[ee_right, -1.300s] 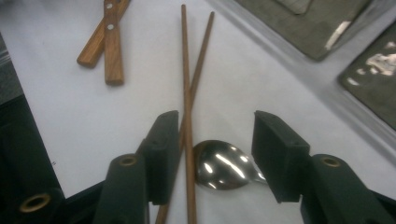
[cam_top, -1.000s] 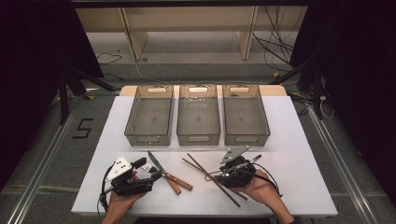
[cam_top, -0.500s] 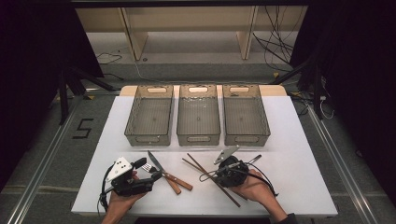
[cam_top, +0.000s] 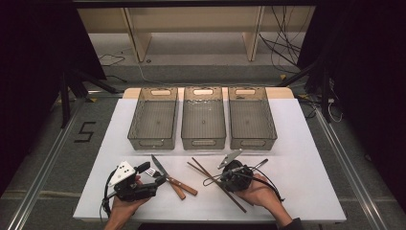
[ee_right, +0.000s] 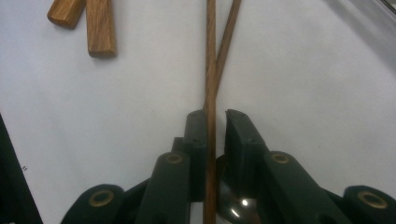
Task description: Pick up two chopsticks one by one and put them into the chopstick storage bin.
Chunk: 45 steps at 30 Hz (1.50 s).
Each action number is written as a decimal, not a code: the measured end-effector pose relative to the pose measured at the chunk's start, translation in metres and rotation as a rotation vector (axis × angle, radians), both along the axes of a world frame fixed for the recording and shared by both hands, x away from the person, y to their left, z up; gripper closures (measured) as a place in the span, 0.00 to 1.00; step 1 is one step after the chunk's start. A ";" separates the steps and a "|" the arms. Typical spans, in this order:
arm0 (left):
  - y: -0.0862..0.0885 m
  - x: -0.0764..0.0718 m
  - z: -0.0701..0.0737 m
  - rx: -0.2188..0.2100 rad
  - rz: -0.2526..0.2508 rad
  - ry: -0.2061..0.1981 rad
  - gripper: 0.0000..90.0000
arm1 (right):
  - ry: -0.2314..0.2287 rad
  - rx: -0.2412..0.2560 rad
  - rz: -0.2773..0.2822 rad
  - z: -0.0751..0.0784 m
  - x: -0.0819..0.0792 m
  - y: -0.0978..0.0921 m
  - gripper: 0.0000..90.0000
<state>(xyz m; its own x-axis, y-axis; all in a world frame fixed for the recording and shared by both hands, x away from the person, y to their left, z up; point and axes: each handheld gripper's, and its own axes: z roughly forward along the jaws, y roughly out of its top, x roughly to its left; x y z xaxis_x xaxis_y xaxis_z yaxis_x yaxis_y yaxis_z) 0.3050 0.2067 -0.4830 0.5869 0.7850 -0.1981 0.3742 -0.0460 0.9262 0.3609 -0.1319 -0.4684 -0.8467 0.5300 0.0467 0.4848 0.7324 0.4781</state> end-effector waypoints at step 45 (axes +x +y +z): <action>-0.005 0.002 0.001 -0.021 -0.005 0.039 0.19 | -0.050 0.119 -0.075 0.023 -0.006 0.001 0.95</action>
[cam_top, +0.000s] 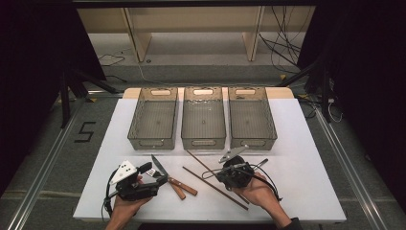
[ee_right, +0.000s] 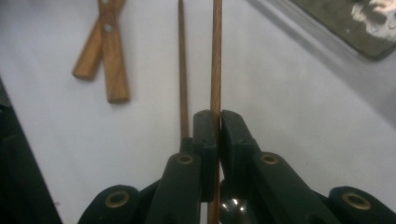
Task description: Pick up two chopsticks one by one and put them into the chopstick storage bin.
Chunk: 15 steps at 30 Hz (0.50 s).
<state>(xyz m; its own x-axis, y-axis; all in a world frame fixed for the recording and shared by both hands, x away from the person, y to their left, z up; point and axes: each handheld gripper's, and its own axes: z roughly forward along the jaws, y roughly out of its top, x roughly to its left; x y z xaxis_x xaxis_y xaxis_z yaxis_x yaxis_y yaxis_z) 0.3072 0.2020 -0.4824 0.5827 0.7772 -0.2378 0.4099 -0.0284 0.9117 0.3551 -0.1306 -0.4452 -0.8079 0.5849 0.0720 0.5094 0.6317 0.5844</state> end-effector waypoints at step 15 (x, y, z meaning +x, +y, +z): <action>-0.053 0.014 0.022 -0.103 -0.105 0.117 0.20 | -0.073 0.158 0.043 0.023 -0.013 0.005 0.95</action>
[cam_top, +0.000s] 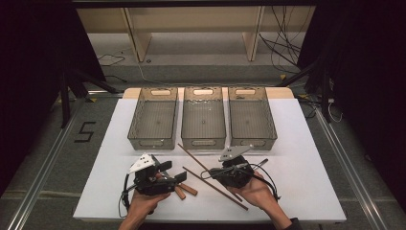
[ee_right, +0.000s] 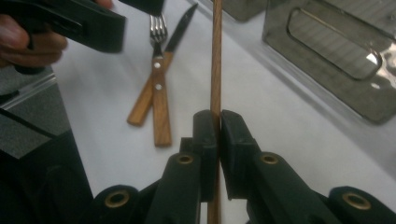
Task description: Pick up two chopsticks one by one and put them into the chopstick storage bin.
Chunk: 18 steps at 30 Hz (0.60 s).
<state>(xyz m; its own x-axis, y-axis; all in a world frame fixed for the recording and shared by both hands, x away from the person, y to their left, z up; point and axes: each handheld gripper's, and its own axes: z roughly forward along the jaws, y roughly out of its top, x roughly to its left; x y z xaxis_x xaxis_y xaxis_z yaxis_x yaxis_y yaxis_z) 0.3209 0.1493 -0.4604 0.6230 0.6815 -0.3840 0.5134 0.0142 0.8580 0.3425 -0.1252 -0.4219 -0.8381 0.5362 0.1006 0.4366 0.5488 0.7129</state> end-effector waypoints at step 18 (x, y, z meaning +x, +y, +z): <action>-0.025 0.022 0.012 -0.194 -0.055 0.155 0.40 | -0.086 0.096 0.017 0.001 -0.007 0.005 0.95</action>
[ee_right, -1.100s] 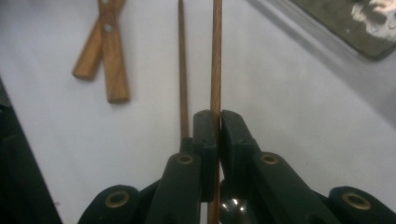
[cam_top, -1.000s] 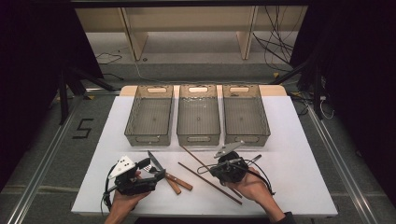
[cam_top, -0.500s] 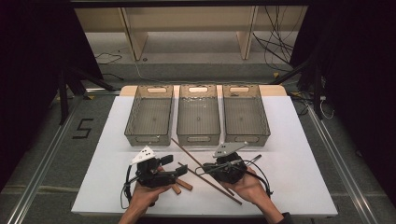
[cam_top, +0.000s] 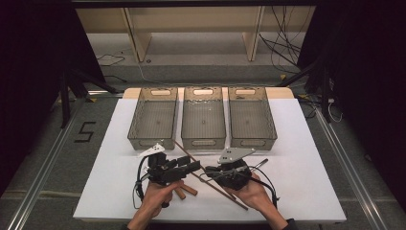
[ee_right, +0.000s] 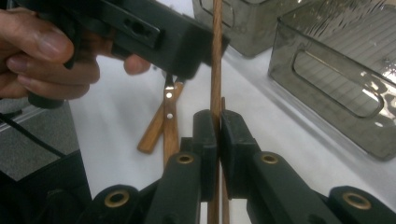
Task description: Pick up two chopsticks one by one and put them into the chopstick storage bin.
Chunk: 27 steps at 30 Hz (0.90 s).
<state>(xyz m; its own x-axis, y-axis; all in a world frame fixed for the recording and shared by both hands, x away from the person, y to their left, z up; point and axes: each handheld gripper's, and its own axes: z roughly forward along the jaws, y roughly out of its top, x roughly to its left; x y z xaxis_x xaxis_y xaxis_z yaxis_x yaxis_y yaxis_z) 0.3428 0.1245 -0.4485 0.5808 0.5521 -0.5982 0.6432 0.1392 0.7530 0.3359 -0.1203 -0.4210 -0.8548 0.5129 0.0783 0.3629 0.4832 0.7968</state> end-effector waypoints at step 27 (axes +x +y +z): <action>-0.001 0.004 -0.006 -0.116 -0.053 0.069 0.81 | -0.043 0.036 -0.003 -0.002 -0.002 0.006 0.95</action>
